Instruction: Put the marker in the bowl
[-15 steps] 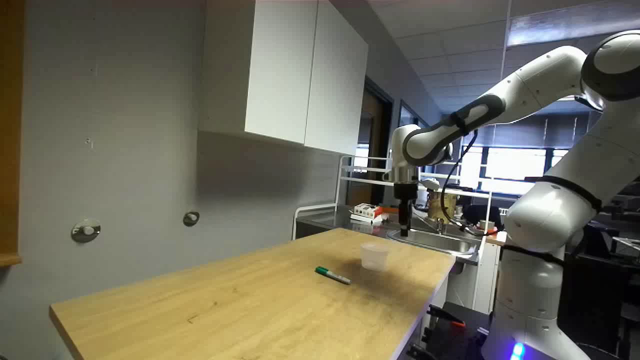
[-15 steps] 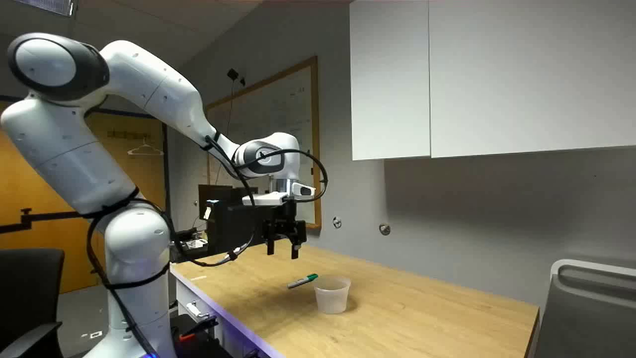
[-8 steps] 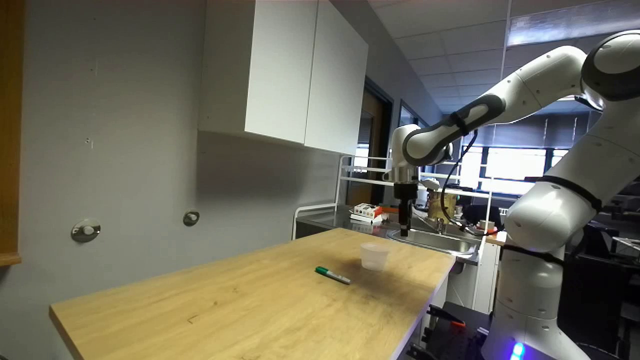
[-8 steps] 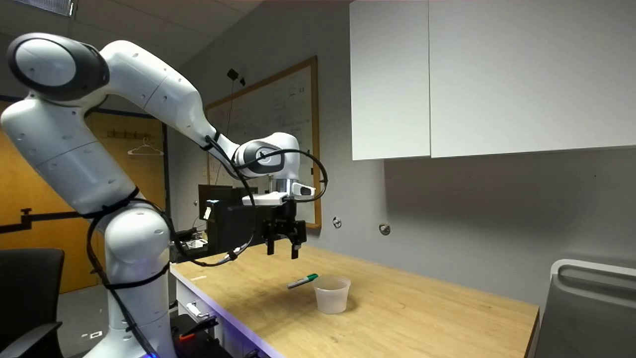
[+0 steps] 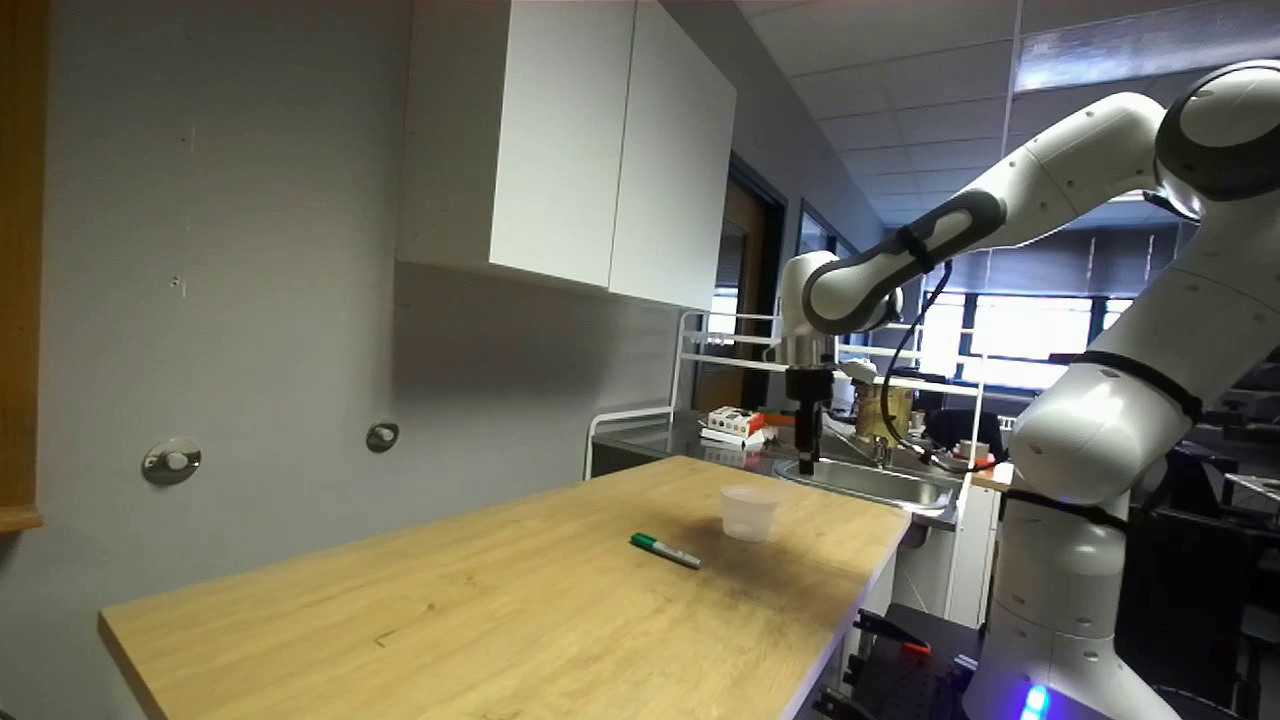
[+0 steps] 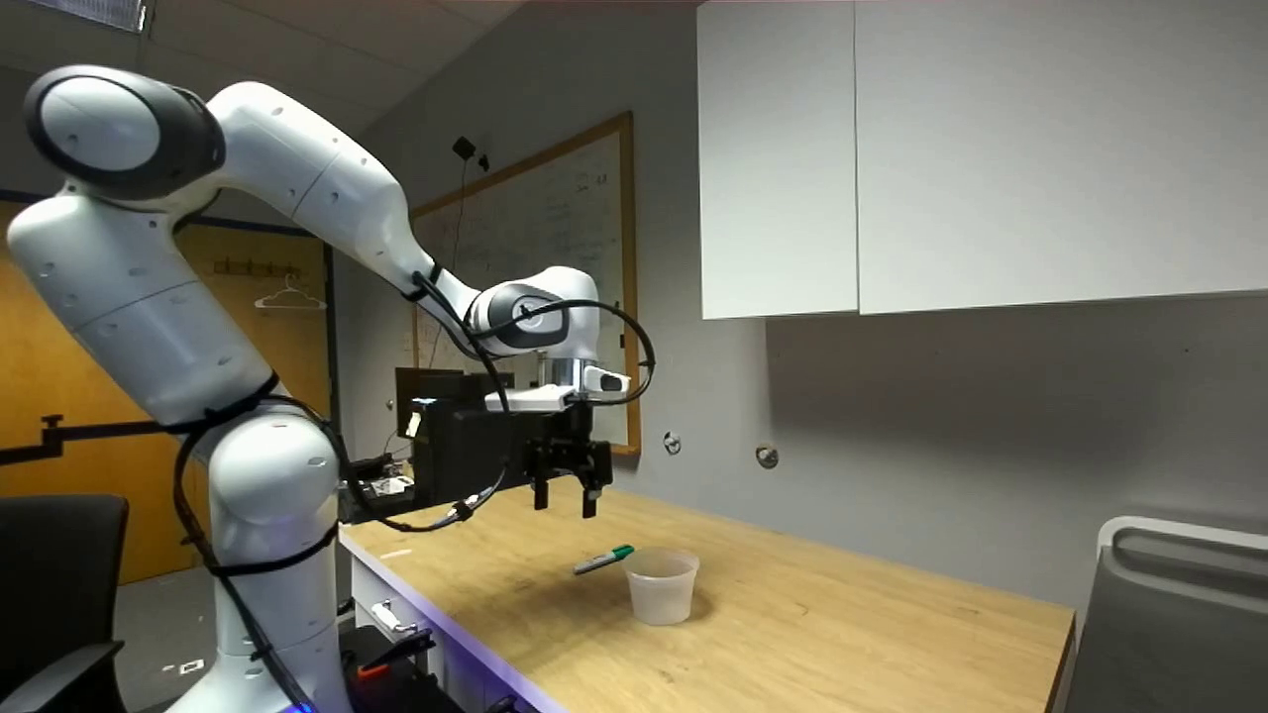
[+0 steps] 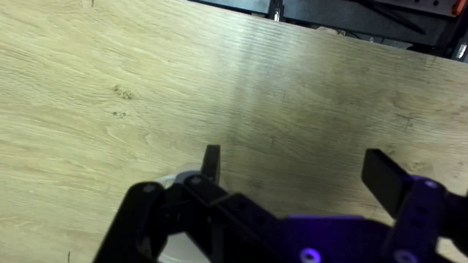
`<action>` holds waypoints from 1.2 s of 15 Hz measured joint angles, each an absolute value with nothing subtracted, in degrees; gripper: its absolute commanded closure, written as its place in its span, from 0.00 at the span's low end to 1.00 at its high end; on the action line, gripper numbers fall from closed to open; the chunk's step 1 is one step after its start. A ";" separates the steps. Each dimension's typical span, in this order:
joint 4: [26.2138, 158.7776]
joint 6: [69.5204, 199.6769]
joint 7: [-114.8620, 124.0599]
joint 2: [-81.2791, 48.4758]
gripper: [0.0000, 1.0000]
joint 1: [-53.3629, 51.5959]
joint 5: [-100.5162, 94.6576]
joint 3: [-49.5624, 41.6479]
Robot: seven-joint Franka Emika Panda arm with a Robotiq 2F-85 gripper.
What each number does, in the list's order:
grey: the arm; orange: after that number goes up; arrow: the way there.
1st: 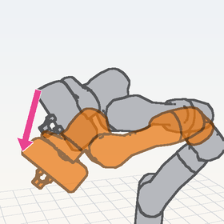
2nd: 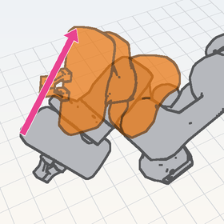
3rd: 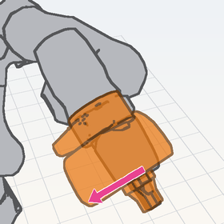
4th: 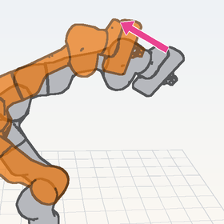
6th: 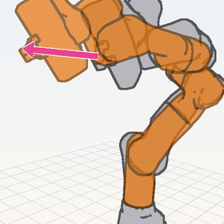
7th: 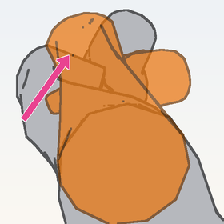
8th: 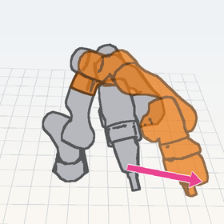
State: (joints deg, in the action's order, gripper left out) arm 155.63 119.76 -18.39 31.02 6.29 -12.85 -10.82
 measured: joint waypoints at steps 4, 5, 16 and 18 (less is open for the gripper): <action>154.77 122.88 -18.08 28.24 0.00 5.17 -12.34 -9.51; 154.34 123.91 -18.00 27.20 0.00 4.43 -11.96 -8.94; 142.78 128.92 -12.29 10.50 0.00 -3.80 -2.36 -1.08; 140.05 129.04 -10.19 7.07 0.00 -3.63 0.33 -1.03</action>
